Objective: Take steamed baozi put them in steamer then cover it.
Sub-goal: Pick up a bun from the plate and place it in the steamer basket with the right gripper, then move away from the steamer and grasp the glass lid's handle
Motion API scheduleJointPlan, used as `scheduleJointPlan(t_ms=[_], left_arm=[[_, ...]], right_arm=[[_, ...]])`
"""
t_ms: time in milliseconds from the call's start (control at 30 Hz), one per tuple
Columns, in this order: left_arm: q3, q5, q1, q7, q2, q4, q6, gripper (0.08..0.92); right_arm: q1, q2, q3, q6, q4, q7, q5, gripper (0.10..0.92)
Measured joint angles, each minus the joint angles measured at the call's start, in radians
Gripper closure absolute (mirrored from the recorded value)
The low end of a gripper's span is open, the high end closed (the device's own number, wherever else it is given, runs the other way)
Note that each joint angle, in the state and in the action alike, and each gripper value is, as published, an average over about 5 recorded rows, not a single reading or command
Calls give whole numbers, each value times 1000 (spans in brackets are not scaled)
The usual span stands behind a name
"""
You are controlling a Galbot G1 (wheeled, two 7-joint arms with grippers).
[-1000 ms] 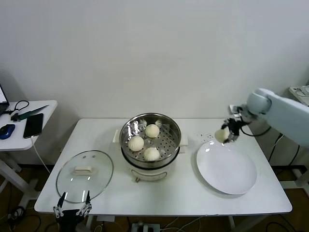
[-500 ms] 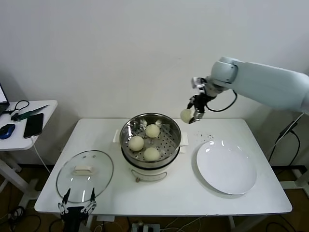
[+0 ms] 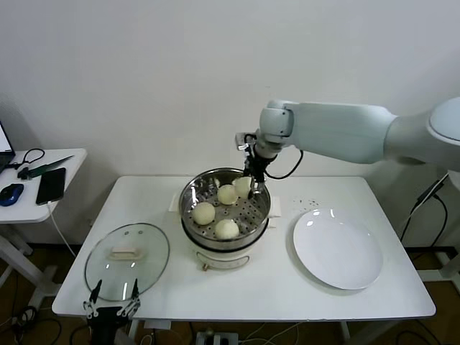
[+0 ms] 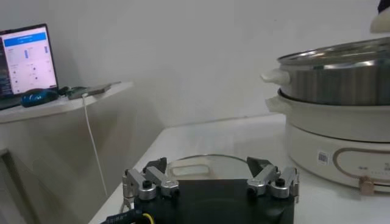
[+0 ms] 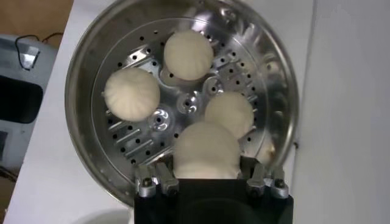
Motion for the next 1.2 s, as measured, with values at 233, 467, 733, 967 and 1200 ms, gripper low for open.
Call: scheduleJointPlan(t_ms=[233,467,733,967,1200], left_arm=[[-4,-5,-10,1,2,8,3,177],[-5,-7,-17,1,2,14,6,177],[-4,-5,-23,2,2,14,9,177],[-4,-4,-22,2,2,11,10,177],[-2,0,-25,2,2,4,14,177]], right_arm=[[-53,15,-15,-10,-8,16,-21,330],[-90,18,-16,-15,-14,26,-41,319],[-104,18,0,-20,-21,29,-50,209],[-85,1,19,-7,-9,3,-51,202],[-44,-35,49,21,6,-22,-30,203]])
